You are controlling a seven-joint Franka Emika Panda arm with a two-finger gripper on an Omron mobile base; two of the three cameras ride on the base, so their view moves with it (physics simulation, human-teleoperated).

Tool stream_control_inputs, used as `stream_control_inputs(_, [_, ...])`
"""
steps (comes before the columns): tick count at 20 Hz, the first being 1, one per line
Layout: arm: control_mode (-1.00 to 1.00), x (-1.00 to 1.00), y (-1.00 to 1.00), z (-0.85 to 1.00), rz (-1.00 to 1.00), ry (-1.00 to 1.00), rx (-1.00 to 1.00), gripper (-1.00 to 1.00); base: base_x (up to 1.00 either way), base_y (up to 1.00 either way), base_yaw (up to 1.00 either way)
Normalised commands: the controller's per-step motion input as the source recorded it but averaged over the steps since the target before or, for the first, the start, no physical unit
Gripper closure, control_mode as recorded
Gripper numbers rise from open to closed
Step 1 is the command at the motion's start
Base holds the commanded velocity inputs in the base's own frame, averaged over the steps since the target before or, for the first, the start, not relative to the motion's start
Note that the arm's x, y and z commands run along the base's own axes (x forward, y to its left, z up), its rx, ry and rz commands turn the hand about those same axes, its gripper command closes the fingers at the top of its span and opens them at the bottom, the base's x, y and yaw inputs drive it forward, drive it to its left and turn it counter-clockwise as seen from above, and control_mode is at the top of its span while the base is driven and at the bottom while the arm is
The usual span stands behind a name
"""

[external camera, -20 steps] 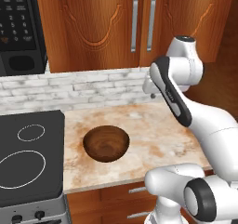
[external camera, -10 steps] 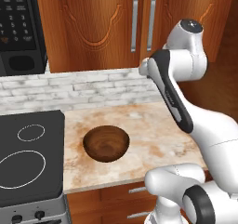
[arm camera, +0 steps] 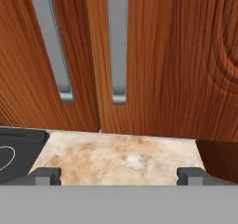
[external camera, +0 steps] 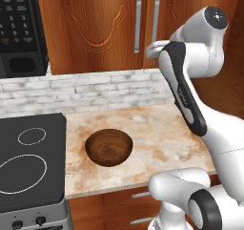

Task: Open the cabinet and setup a tea strainer by placing it in the bowl upright.

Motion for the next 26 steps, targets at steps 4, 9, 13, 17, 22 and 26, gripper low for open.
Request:
stream_control_inputs(4, [-1.00,0.24,0.00,0.29,-0.04,-0.31,-0.11,-1.00,0.00,0.00,0.00])
stream_control_inputs(9, [-1.00,0.26,0.02,0.37,-0.10,-0.13,-0.07,-1.00,0.00,0.00,0.00])
stream_control_inputs(13, [-1.00,0.39,0.07,0.06,0.00,0.06,0.09,-1.00,0.00,0.00,0.00])
stream_control_inputs(17, [-1.00,0.43,0.05,0.01,0.00,0.09,0.10,-1.00,0.00,0.00,0.00])
stream_control_inputs(22, [-1.00,0.62,0.00,0.00,0.00,0.04,0.04,-1.00,0.00,0.00,0.00])
stream_control_inputs(26, [-1.00,0.52,0.00,0.00,0.00,0.00,0.00,-1.00,0.00,0.00,0.00])
